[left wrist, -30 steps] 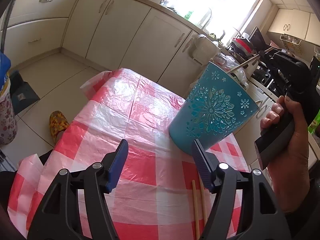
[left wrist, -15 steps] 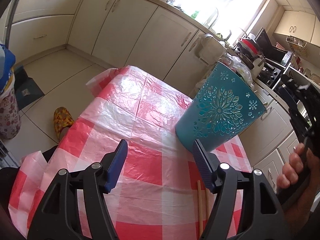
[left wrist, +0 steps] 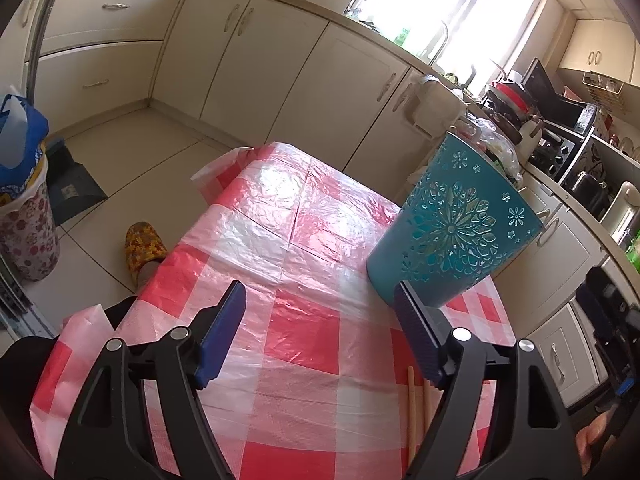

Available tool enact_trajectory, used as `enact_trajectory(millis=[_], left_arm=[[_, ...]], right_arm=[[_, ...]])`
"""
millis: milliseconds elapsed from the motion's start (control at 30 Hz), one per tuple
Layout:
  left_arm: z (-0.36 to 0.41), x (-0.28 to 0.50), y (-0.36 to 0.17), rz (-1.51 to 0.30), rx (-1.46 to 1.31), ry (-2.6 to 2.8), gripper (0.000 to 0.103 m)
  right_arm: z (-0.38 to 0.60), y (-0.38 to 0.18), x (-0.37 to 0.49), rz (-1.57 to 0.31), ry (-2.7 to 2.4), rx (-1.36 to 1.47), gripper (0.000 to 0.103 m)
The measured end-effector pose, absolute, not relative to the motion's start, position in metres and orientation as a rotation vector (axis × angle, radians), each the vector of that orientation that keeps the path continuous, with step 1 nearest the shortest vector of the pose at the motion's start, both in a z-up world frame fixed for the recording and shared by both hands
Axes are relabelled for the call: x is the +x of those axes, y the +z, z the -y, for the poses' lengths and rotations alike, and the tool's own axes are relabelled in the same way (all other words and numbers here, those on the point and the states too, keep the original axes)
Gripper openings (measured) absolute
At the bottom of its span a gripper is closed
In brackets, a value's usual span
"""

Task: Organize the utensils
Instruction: 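Close the right tool on a stick while the left tool grasps another stick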

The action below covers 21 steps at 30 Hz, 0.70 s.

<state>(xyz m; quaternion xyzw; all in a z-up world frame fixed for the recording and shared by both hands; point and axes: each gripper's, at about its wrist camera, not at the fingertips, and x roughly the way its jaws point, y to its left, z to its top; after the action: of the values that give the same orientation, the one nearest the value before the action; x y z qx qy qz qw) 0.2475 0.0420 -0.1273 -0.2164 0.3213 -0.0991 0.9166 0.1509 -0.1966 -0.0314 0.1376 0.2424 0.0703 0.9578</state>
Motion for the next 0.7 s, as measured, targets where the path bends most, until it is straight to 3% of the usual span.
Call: enact_trajectory(millis=[67,133,233,467,567,700], left_arm=[[-0.043,0.247,-0.127,-0.669,-0.445,-0.199,0.073],[-0.041,0.246,-0.128,-0.682,-0.435,-0.205,0.073],[-0.032,0.245,-0.128,-0.719,-0.377,-0.242,0.073],[0.001,0.244,-0.132,-0.828,-0.228,-0.317,0.074],[0.016,0.241,-0.132,-0.852,-0.147,-0.347,0.074],[0.039,0.235,-0.132,-0.872,-0.031,-0.397,0.074]], right_arm=[[0.187,-0.051,0.160,-0.618,0.159,0.230,0.044],[0.180,-0.078,0.165,-0.745,0.183,0.201,0.031],[0.172,-0.111,0.169,-0.859,0.190,0.176,0.026],[0.161,-0.139,0.186,-0.965,0.215,0.110,0.025],[0.161,-0.137,0.180,-0.974,0.226,0.041,0.015],[0.180,-0.134,0.164,-0.987,0.222,0.018,0.014]])
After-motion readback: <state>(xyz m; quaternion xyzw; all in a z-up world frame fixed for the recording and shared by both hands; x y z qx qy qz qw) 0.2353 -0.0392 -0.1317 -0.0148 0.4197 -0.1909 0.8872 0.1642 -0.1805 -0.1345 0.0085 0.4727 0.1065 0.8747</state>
